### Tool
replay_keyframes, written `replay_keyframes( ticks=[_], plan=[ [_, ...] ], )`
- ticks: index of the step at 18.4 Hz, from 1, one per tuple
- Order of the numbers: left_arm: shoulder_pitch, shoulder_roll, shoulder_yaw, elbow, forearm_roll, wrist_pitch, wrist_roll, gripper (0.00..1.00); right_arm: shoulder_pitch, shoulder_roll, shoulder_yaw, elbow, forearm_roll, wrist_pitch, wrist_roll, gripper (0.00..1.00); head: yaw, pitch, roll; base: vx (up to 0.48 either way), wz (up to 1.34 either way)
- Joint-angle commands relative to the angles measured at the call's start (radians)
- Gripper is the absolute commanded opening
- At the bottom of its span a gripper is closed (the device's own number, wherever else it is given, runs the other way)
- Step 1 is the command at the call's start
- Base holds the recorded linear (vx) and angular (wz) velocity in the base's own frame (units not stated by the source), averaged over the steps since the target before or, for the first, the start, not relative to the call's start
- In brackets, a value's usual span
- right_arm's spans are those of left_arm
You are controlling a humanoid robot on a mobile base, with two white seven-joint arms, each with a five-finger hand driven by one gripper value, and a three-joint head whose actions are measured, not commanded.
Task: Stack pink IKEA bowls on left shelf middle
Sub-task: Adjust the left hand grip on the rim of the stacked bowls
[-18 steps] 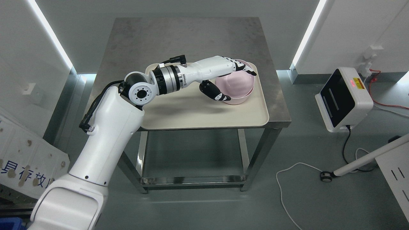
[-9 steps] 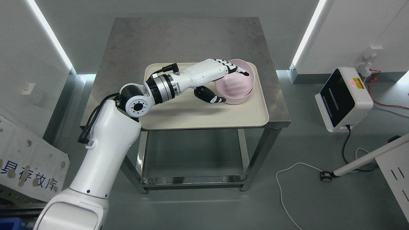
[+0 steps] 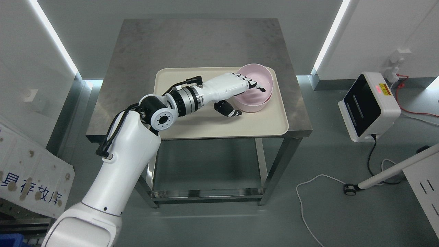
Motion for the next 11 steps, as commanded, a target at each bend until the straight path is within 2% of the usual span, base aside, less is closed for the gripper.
replay_keyframes(
  ticks=[1,6,11],
  plan=[
    [-0.038,0.005,-0.105,0.043,-0.035,0.064,0.003,0.68,0.029,-0.017,-0.012,-0.034,-0.003,0.000,0.000,1.00,0.0000,0.000,0.000,0.000,0.00],
    [-0.060,0.005,-0.129,0.043,-0.037,0.071,-0.014,0.54,0.029,-0.017,-0.012,-0.034,-0.003,0.000,0.000,1.00,0.0000,0.000,0.000,0.000,0.00],
    [-0.064,0.005,-0.135,0.043,-0.043,0.071,-0.034,0.49,0.029,-0.017,-0.011,-0.034,-0.003,-0.001,0.000,1.00,0.0000,0.000,0.000,0.000,0.00]
  ],
)
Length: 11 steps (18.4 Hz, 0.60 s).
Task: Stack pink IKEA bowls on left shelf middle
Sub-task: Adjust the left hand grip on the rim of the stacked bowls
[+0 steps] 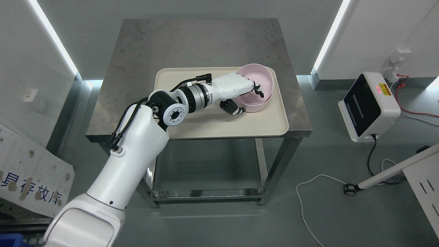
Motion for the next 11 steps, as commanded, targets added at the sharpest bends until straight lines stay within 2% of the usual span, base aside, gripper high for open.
replay_keyframes(
  ticks=[1,4,9,11],
  plan=[
    [-0.013,0.013,-0.052,0.015,-0.022,0.002,-0.007,0.49,0.029,-0.017,-0.011,-0.034,0.000,0.001,0.000,1.00,0.0000,0.000,0.000,0.000,0.00],
    [-0.024,0.013,-0.058,0.019,-0.048,0.002,-0.008,0.48,0.029,-0.017,-0.011,-0.034,0.000,0.001,0.000,1.00,0.0000,0.000,0.000,0.000,0.00],
    [-0.027,0.013,-0.052,0.021,-0.047,-0.004,-0.062,0.28,0.029,-0.017,-0.012,-0.034,0.000,-0.001,0.000,1.00,0.0000,0.000,0.000,0.000,0.00],
    [-0.027,0.013,-0.055,0.022,-0.047,-0.007,-0.062,0.24,0.029,-0.017,-0.011,-0.034,0.000,0.001,0.000,1.00,0.0000,0.000,0.000,0.000,0.00]
  ],
)
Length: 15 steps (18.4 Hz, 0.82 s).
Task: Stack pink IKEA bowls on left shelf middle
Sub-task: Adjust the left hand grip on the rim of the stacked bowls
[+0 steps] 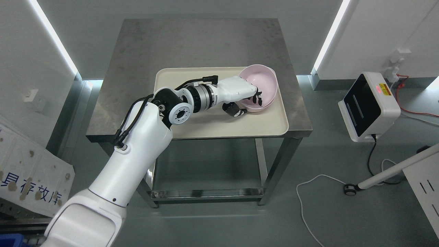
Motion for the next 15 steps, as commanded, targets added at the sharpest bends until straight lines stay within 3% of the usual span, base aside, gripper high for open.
replay_keyframes(
  ticks=[1,7,15],
  plan=[
    [-0.003,0.016,-0.018,0.010,-0.005,-0.016,-0.019,0.20,0.029,-0.017,-0.011,-0.034,0.000,-0.001,0.000,1.00,0.0000,0.000,0.000,0.000,0.00],
    [-0.007,0.016,0.054,0.007,0.038,-0.021,-0.022,0.02,0.029,-0.017,-0.012,-0.034,0.000,0.001,0.000,1.00,0.0000,0.000,0.000,0.000,0.00],
    [-0.044,0.016,0.184,-0.019,0.202,-0.019,-0.055,0.00,0.029,-0.017,-0.012,-0.034,0.000,0.001,0.000,1.00,0.0000,0.000,0.000,0.000,0.00]
  ],
)
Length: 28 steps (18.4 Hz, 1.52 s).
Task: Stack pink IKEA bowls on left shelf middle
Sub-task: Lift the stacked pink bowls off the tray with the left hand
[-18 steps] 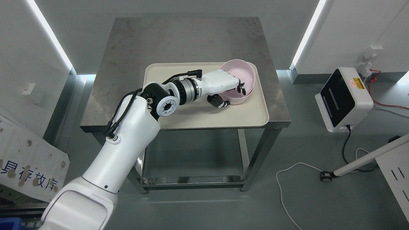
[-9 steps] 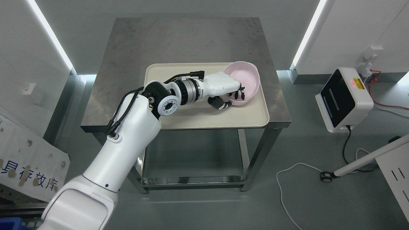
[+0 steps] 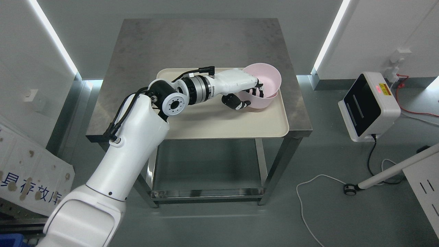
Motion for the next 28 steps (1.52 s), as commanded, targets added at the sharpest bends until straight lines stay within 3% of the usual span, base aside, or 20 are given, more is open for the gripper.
replay_keyframes(
  ticks=[1,7,12,18,22,28],
  plan=[
    [-0.012,0.017,0.131,-0.033,0.109,0.006,-0.012,0.00,0.029,-0.017,-0.011,-0.034,0.000,0.001,0.000,1.00,0.0000,0.000,0.000,0.000,0.00],
    [0.080,0.017,0.281,-0.121,0.186,0.001,-0.084,0.01,0.029,-0.017,-0.011,-0.034,0.000,0.001,0.000,1.00,0.0000,0.000,0.000,0.000,0.00],
    [0.218,0.017,0.537,-0.297,0.201,-0.115,-0.206,0.02,0.029,-0.017,-0.011,-0.034,0.000,0.001,0.000,1.00,0.0000,0.000,0.000,0.000,0.00],
    [0.281,0.017,0.790,-0.382,0.327,-0.306,-0.313,0.03,0.029,-0.017,-0.012,-0.034,0.000,0.001,0.000,1.00,0.0000,0.000,0.000,0.000,0.00],
    [0.347,0.099,0.838,-0.382,0.480,-0.381,-0.317,0.03,0.029,-0.017,-0.011,-0.034,0.000,0.001,0.000,1.00,0.0000,0.000,0.000,0.000,0.00],
    [0.435,0.179,0.838,-0.383,0.611,-0.381,-0.317,0.04,0.029,-0.017,-0.012,-0.034,0.000,-0.001,0.000,1.00,0.0000,0.000,0.000,0.000,0.00]
  ],
)
